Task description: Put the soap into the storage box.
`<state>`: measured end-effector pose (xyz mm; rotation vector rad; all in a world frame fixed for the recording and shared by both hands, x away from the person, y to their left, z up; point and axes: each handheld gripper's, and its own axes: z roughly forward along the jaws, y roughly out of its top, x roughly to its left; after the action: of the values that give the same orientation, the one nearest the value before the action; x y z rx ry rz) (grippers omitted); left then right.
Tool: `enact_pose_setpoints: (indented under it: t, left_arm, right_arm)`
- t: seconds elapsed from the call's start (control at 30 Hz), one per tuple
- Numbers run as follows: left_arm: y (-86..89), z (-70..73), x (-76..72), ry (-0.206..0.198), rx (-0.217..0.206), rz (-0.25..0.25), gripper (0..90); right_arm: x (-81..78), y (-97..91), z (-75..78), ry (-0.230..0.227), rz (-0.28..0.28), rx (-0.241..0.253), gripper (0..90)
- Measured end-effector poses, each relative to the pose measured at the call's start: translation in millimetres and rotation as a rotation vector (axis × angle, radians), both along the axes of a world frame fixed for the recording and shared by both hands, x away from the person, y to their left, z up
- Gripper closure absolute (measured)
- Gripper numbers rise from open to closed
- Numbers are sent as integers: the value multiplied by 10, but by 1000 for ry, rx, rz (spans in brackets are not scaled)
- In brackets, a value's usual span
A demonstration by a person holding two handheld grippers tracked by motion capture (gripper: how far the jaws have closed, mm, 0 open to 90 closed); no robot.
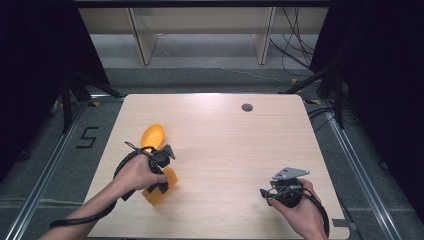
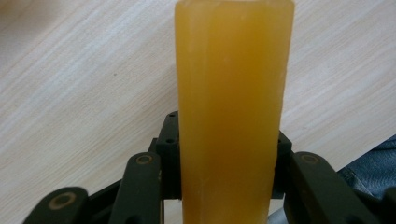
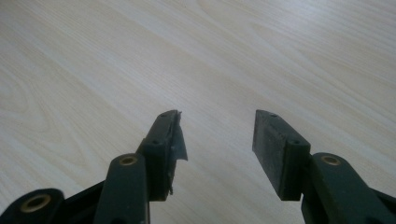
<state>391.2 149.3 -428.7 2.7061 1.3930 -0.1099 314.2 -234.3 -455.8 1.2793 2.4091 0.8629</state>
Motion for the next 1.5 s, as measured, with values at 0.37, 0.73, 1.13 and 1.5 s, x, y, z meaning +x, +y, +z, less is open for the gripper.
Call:
enact_pose_setpoints:
  t: [0.37,0.73,1.13,1.5]
  left_arm:
    - [59,29,42,4,-3,26,604]
    - [161,127,114,-12,-5,57,604]
    - [245,145,190,-9,3,118,604]
    - [315,136,294,11,17,160,604]
  right_arm:
    - [0,-3,3,-4,-4,-1,514]
    - [-3,1,6,-3,-4,3,514]
    - [-1,4,-1,2,1,0,513]
    - [4,0,-17,-11,11,-8,511]
